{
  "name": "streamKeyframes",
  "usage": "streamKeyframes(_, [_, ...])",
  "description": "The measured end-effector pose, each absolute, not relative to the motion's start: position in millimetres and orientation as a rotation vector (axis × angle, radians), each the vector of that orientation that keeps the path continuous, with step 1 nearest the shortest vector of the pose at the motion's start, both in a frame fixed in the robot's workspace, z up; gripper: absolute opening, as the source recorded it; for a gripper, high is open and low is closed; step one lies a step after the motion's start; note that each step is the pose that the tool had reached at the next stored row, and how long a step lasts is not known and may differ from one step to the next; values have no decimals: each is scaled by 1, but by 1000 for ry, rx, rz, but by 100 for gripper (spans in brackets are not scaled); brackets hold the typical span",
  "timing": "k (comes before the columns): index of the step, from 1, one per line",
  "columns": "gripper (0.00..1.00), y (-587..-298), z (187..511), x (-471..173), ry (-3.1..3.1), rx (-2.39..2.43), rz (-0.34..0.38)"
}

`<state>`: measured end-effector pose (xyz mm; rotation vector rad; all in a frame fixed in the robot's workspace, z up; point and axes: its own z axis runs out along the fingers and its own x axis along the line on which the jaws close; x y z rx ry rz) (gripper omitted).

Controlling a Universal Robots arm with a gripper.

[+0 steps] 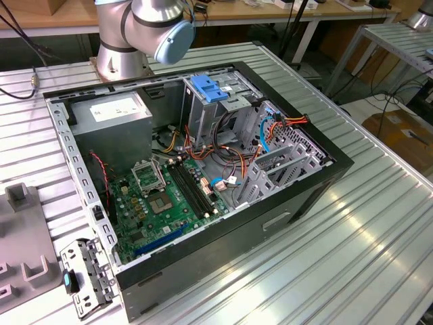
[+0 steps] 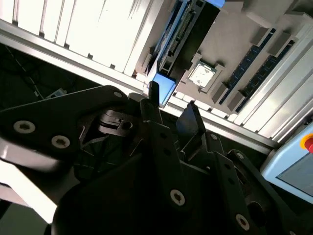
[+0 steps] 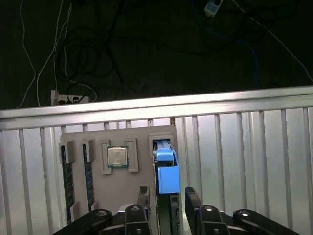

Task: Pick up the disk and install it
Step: 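Pick up the disk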

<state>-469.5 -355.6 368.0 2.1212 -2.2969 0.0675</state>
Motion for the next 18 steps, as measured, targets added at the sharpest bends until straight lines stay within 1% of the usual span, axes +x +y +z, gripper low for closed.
streamKeyframes(6, [42,-356,362,-472,-2305,2128,83])
streamKeyframes(8, [44,-357,360,-472,-2305,2131,86])
streamKeyframes(9, [50,-357,358,-472,-2304,2132,86])
streamKeyframes(18, [50,-361,340,-476,-2260,2188,77])
